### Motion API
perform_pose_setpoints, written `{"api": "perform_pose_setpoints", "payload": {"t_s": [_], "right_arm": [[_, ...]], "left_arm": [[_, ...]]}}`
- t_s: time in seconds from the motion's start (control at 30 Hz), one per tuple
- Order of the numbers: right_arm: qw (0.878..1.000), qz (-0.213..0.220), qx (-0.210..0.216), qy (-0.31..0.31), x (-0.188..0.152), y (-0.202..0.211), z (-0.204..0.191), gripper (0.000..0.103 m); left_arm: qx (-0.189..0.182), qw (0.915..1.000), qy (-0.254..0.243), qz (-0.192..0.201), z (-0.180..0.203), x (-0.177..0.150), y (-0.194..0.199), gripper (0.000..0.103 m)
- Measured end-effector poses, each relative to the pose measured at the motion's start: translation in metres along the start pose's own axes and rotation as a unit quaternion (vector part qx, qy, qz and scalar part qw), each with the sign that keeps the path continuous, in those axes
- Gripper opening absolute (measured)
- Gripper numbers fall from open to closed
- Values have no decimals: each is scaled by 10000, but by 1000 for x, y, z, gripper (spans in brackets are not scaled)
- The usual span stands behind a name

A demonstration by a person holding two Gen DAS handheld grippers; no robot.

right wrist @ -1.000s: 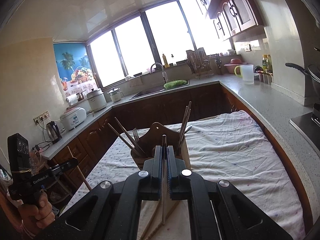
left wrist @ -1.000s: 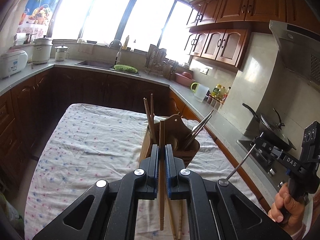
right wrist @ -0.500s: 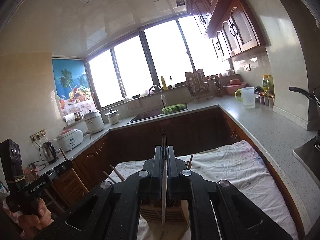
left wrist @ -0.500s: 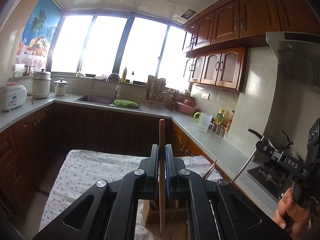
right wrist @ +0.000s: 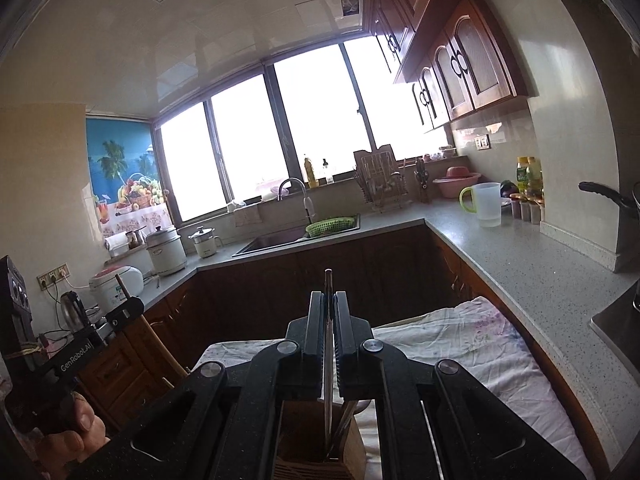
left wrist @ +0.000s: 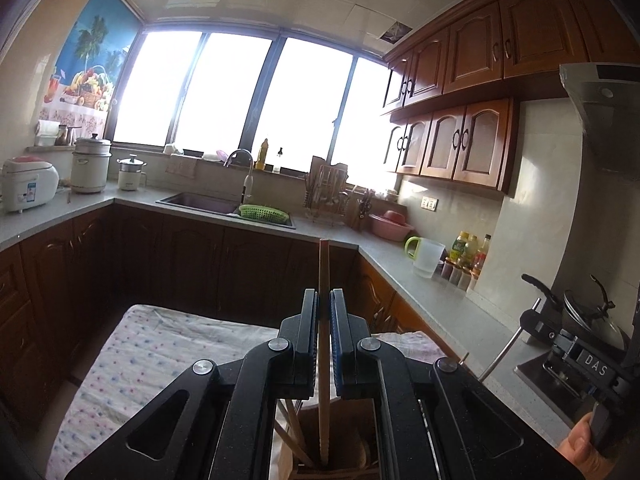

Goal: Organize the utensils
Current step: 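Lift the wooden chopstick with the left tool while the right tool lowers the steel chopstick into the holder, then open the left tool over the holder while the right tool releases its steel chopstick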

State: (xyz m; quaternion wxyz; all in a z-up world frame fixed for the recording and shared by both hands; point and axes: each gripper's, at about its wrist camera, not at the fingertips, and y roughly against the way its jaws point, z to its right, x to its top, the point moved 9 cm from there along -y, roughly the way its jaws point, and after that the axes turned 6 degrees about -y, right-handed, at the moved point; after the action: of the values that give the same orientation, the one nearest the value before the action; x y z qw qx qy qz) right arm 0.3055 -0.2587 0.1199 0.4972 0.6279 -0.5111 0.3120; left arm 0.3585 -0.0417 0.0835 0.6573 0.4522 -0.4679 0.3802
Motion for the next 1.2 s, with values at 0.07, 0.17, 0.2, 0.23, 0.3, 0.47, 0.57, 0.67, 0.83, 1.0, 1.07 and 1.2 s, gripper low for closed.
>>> {"api": "perform_pose_setpoints", "payload": {"t_s": [0.07,0.17,0.2,0.23,0.3,0.47,0.57,0.67,0.83,1.0,1.07,1.2], "right_arm": [[10000,-43,-30,7,-8,-5,2,4],[9999,-115,-54,6,-19,-12,5,4],[9999,-155,-58,-3,-24,-14,7,4],[9998,-200,-66,-12,-29,-16,8,4],[9995,-310,-90,-27,-37,-21,11,4],[9978,-650,-139,-71,-59,-33,18,4],[9966,-801,-172,-73,-70,-38,20,5],[9963,-835,-209,-55,-76,-39,20,5],[9961,-852,-210,-68,-76,-39,19,5],[9960,-864,-205,-93,-76,-39,19,5],[9959,-876,-197,-111,-77,-40,19,5],[9957,-892,-139,-197,-77,-39,22,10]], "left_arm": [[4,9999,58,-107,-1,-13,-10,4],[10,9995,98,-288,-1,-28,-23,4],[11,9994,94,-339,-4,-28,-24,4],[8,9992,90,-390,-4,-31,-26,4],[-4,9987,87,-496,-10,-36,-25,4],[-44,9976,78,-682,-19,-41,-22,4],[-40,9979,-6,-647,-20,-37,-13,4],[-72,9979,2,-651,-20,-37,-8,4],[-70,9978,-2,-664,-21,-37,-9,4],[-58,9976,-5,-683,-22,-39,-9,5],[-67,9974,21,-722,-23,-39,-9,5],[-162,9972,87,-729,-22,-36,-2,15]]}}
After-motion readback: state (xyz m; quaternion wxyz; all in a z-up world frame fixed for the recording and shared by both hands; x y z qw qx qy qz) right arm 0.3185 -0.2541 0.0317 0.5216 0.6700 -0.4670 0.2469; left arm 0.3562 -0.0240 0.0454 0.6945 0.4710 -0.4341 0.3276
